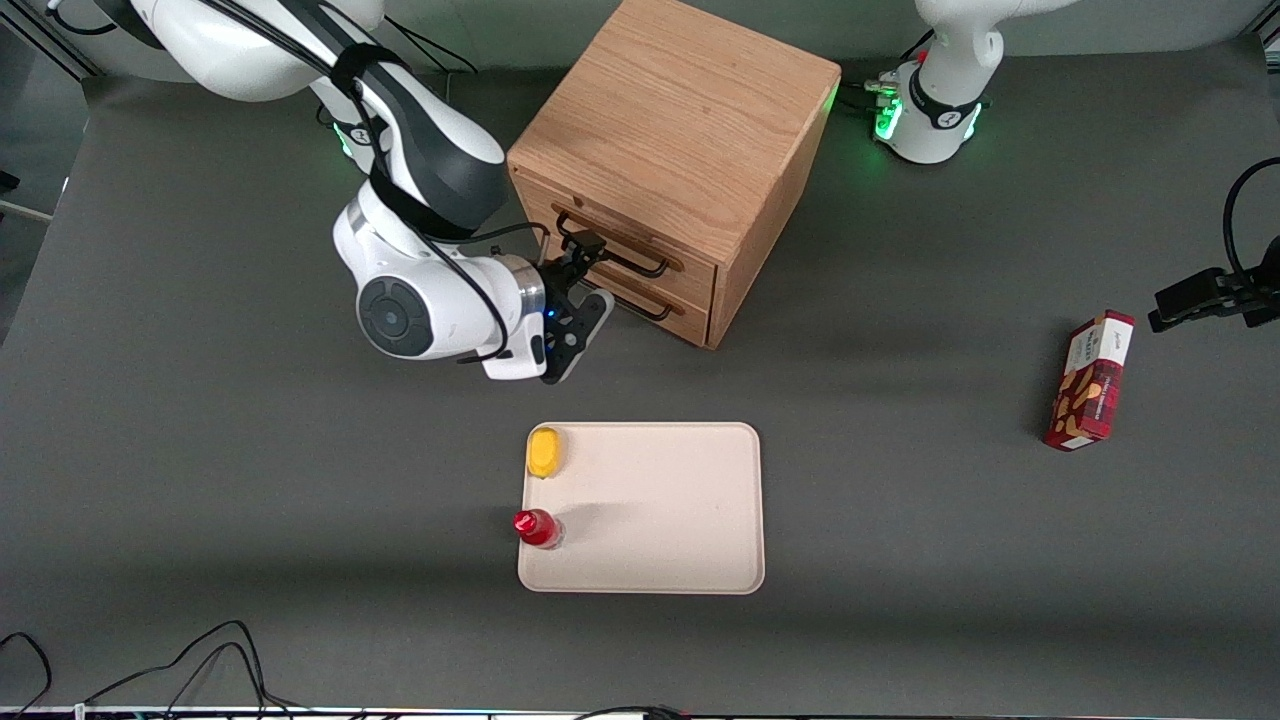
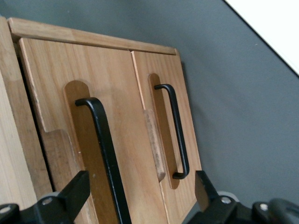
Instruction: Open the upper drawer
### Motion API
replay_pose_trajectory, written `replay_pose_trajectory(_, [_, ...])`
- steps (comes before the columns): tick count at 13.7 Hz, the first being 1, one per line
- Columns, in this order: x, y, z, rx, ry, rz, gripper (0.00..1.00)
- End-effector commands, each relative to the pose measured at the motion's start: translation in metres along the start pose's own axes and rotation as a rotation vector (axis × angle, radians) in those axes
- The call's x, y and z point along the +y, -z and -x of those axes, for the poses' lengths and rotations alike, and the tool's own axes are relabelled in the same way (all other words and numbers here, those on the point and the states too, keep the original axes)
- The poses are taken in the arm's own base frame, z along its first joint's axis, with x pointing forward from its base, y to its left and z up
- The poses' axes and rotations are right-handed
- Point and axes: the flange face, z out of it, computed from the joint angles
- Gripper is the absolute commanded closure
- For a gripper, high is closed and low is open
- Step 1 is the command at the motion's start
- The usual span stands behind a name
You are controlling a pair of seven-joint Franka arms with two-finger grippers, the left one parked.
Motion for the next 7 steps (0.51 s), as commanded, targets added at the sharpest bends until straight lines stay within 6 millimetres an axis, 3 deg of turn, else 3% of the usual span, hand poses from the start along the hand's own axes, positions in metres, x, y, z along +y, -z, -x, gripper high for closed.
replay_pose_trajectory(1, [-0.008,-0.013,0.006,0.006,-0.019,0.015,0.0])
replay_pose_trajectory(7, [-0.011,-0.042,0.01,-0.009,-0.015,0.033,0.0])
